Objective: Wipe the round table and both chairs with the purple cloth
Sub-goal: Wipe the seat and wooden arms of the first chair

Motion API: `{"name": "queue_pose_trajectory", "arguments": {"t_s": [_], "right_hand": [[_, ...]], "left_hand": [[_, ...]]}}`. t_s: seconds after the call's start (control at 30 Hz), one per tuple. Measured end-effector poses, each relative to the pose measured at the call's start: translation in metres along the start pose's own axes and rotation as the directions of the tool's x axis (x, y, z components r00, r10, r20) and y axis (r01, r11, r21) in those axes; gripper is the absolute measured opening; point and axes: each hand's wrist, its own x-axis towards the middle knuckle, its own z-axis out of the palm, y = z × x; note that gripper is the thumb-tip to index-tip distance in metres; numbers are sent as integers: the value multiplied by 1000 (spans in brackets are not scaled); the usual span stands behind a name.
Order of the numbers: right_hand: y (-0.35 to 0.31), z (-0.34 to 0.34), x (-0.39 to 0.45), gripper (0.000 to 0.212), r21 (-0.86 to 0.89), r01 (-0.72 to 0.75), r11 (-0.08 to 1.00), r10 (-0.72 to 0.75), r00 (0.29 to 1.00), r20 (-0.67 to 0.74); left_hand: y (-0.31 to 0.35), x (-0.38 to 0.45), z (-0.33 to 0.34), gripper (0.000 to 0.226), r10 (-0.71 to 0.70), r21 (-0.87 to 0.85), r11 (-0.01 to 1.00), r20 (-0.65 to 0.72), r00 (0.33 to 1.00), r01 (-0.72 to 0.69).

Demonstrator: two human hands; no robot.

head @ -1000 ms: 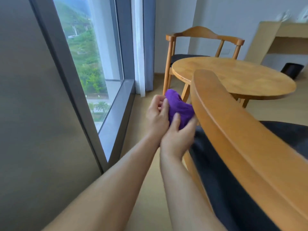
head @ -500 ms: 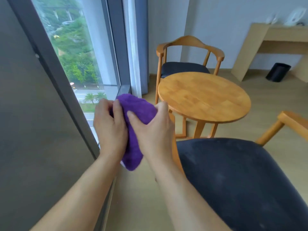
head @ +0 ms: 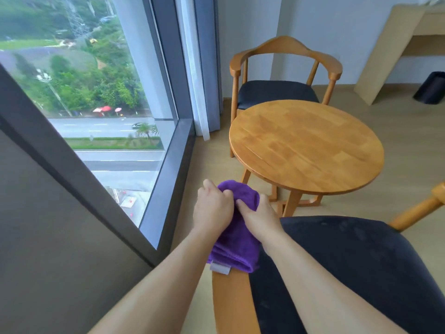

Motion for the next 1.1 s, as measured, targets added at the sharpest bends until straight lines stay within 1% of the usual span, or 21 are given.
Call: {"name": "queue_pose_trajectory", "arguments": {"t_s": [0.07, 0.1, 0.17, 0.2, 0.27, 0.33, 0.37, 0.4, 0.47, 0.53, 0.6, 0.73, 0.8, 0.87, 0.9, 0.93, 1.0, 1.03, 1.1], "right_hand": [[-2, -10, 4, 53, 94, -23, 995, 23, 1000, 0], [-4, -18, 6, 50, 141, -42, 989, 39, 999, 26], [-4, -32, 10, 39, 232, -86, 969, 51, 987, 150], [-5, -38, 12, 35, 304, -116, 946, 46, 973, 228], [-2, -48, 14, 29, 430, -185, 884, 19, 932, 362], [3, -53, 16, 36, 479, -244, 843, 10, 898, 439], [5, -54, 16, 41, 477, -267, 837, 20, 887, 461], [6, -55, 15, 43, 465, -276, 841, 28, 881, 473], [5, -55, 14, 34, 418, -259, 871, 29, 876, 481], [1, -55, 13, 28, 387, -237, 891, 27, 880, 475], [-4, -56, 13, 32, 405, -215, 889, 1, 884, 467], [-33, -69, 13, 34, 468, -52, 882, -145, 916, 373], [-50, -86, 15, 39, 499, 25, 866, -233, 904, 359], [-66, -107, 15, 49, 465, 107, 879, -311, 867, 390], [-74, -116, 15, 49, 398, 181, 899, -345, 854, 389], [-80, -124, 15, 44, 309, 274, 911, -382, 843, 379], [-90, -136, 14, 31, 138, 438, 888, -457, 809, 370], [-93, -140, 13, 27, 70, 494, 867, -482, 794, 371], [-96, -148, 9, 23, -32, 571, 820, -524, 774, 356]], "left_hand": [[-6, 11, -6, 17, 26, 8, 1000, -13, 1000, -26], [-10, 17, -10, 19, 30, 11, 999, -17, 999, -30], [-19, 24, -18, 24, 12, -1, 1000, 13, 1000, -12], [-24, 26, -20, 28, -8, -19, 1000, 52, 999, 9], [-37, 28, -25, 47, -89, -70, 992, 158, 983, 101], [-43, 28, -30, 67, -207, -127, 961, 251, 946, 244], [-46, 29, -33, 68, -245, -130, 948, 283, 927, 291], [-46, 29, -36, 63, -256, -100, 949, 300, 919, 298], [-44, 29, -39, 51, -233, 40, 972, 277, 932, 232], [-38, 27, -41, 47, -179, 172, 975, 239, 954, 140], [-29, 24, -46, 42, -117, 183, 980, 220, 968, 77], [-2, 20, -68, 30, 36, 96, 994, 144, 989, -50], [11, 21, -83, 30, 83, -10, 997, 140, 987, -82], [22, 22, -97, 28, 81, -193, 980, 210, 974, -40], [28, 23, -104, 24, 73, -267, 964, 269, 960, 1], [32, 24, -110, 21, 68, -298, 954, 332, 941, 36], [37, 29, -119, 21, 60, -259, 964, 421, 905, 56], [37, 33, -121, 23, 58, -203, 979, 427, 902, 33], [33, 40, -127, 31, 51, -70, 997, 389, 920, -26]]}}
